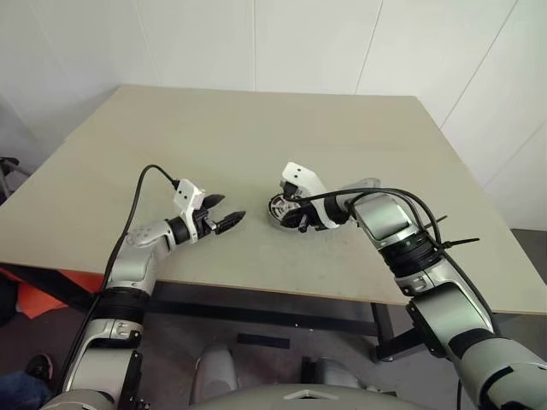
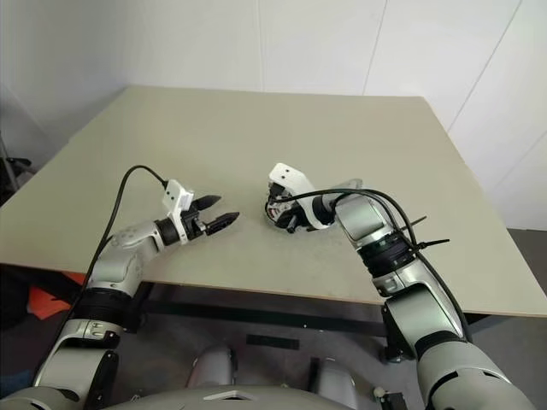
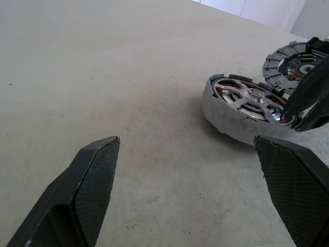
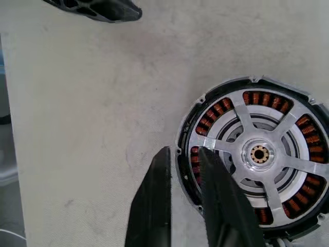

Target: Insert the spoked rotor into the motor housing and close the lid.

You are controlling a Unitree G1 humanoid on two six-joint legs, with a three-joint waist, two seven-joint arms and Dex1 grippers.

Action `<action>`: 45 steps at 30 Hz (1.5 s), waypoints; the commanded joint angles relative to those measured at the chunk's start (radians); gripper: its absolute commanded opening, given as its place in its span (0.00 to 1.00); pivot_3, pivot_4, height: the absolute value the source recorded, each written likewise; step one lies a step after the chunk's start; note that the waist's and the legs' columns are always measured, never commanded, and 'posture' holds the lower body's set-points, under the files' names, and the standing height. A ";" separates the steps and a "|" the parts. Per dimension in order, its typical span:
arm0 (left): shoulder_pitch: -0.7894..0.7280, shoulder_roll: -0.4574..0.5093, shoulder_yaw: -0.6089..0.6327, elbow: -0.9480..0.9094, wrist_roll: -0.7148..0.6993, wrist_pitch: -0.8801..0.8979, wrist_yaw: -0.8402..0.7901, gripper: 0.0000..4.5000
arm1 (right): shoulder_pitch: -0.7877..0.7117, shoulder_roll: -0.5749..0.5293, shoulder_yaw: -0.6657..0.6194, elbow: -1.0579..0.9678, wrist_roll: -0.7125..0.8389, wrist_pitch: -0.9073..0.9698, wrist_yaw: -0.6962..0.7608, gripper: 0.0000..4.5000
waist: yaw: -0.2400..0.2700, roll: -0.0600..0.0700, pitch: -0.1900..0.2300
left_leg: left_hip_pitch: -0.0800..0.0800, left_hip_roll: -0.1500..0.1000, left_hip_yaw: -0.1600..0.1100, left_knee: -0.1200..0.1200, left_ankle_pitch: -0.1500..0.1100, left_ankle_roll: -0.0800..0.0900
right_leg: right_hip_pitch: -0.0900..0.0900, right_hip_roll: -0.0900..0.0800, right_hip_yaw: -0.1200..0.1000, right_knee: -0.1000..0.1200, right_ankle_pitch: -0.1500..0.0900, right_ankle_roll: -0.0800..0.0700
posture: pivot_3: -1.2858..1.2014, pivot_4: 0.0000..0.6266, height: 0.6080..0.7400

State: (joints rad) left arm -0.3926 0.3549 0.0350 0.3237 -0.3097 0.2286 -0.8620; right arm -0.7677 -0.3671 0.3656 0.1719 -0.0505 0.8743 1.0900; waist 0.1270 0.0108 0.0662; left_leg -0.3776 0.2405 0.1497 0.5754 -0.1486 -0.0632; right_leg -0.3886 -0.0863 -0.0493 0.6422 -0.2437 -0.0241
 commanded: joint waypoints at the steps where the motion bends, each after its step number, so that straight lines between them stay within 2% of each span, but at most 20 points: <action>1: -0.009 0.009 0.014 -0.040 -0.011 -0.005 0.006 0.98 | -0.054 -0.002 -0.037 -0.095 0.052 0.021 -0.015 0.43 | 0.000 0.000 0.000 | 0.000 0.000 0.000 0.000 0.000 0.000 | 0.000 0.000 0.000 0.000 0.000 0.000 | 0.52 0.00 1.00; 2: -0.009 0.009 0.014 -0.038 -0.011 -0.006 0.005 0.98 | -0.062 -0.007 -0.045 -0.124 0.073 0.043 -0.010 0.50 | 0.000 0.000 0.000 | 0.000 0.000 0.000 0.000 0.000 0.000 | 0.000 0.000 0.000 0.000 0.000 0.000 | 0.52 0.00 1.00; 7: -0.028 0.005 0.008 -0.017 -0.008 -0.009 0.000 0.98 | -0.093 -0.027 -0.089 -0.243 0.150 0.101 -0.036 0.50 | 0.002 0.000 0.000 | 0.000 0.000 0.000 0.000 0.000 0.000 | 0.000 0.000 0.000 0.000 0.000 0.000 | 0.52 0.00 1.00; 15: -0.080 -0.001 -0.007 0.028 -0.004 -0.014 -0.028 0.98 | -0.044 -0.193 -0.121 -0.096 -0.001 -0.242 -0.252 0.50 | 0.017 -0.001 0.000 | 0.002 -0.001 0.000 0.000 0.001 -0.002 | 0.002 -0.001 0.001 0.000 0.001 0.001 | 0.52 0.00 1.00; 18: -0.106 0.003 -0.010 0.058 0.002 -0.023 -0.044 0.98 | 0.014 -0.252 -0.192 -0.093 -0.002 -0.249 -0.312 0.37 | 0.024 0.000 0.000 | 0.002 -0.001 0.000 0.000 0.001 -0.002 | 0.002 -0.001 0.001 0.000 0.001 0.002 | 0.52 0.00 1.00; 21: -0.131 0.005 -0.018 0.087 0.007 -0.030 -0.060 0.98 | 0.086 -0.328 -0.233 -0.120 -0.032 -0.262 -0.359 0.12 | 0.024 0.000 0.000 | 0.001 -0.001 0.000 0.000 0.003 -0.005 | 0.001 -0.001 0.001 -0.001 0.001 0.002 | 0.52 0.00 1.00; 23: -0.150 0.003 -0.024 0.112 0.011 -0.038 -0.071 0.98 | 0.142 -0.372 -0.255 -0.150 -0.046 -0.254 -0.383 0.00 | 0.025 0.000 0.000 | 0.001 -0.001 0.000 0.000 0.003 -0.005 | 0.001 0.000 0.001 -0.001 0.001 0.002 | 0.52 0.00 1.00; 26: -0.180 -0.002 -0.035 0.148 0.016 -0.050 -0.089 0.98 | 0.228 -0.409 -0.284 -0.220 -0.047 -0.216 -0.401 0.00 | 0.023 0.000 0.000 | 0.001 -0.001 0.001 -0.001 0.003 -0.005 | 0.001 0.000 0.002 -0.001 0.000 0.002 | 0.52 0.00 1.00; 30: -0.212 -0.008 -0.045 0.187 0.024 -0.064 -0.108 0.98 | 0.336 -0.402 -0.273 -0.306 -0.035 -0.172 -0.400 0.00 | 0.022 0.000 0.000 | 0.003 -0.001 0.002 -0.001 0.003 -0.004 | 0.002 0.000 0.003 -0.001 0.000 0.002 | 0.52 0.00 1.00; 34: -0.230 -0.011 -0.046 0.206 0.030 -0.069 -0.117 0.98 | 0.405 -0.338 -0.238 -0.357 -0.030 -0.140 -0.424 0.00 | 0.022 0.000 0.000 | 0.005 -0.001 0.002 -0.001 0.001 -0.001 | 0.004 0.000 0.003 -0.001 0.000 0.002 | 0.52 0.00 1.00; 41: -0.230 0.000 -0.038 0.206 0.034 -0.071 -0.122 0.98 | 0.330 -0.212 -0.245 -0.406 0.038 -0.061 -0.434 0.00 | 0.022 0.000 0.000 | 0.006 -0.001 0.003 -0.001 0.001 -0.001 | 0.003 0.000 0.004 0.000 0.000 0.002 | 0.52 0.00 1.00; 45: -0.222 0.005 -0.032 0.197 0.035 -0.069 -0.116 0.98 | 0.276 -0.189 -0.243 -0.420 0.073 -0.036 -0.429 0.00 | 0.023 0.000 0.000 | 0.006 -0.001 0.003 -0.002 0.001 -0.001 | 0.003 0.000 0.004 0.000 0.000 0.002 | 0.52 0.00 1.00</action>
State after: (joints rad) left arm -0.5961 0.3500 -0.0116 0.5443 -0.2708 0.1715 -0.9784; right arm -0.4580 -0.5583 0.1461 -0.2005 0.0032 0.8332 0.6616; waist 0.1498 0.0110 0.0659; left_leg -0.3720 0.2391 0.1524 0.5734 -0.1480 -0.0641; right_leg -0.3855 -0.0867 -0.0451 0.6418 -0.2434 -0.0218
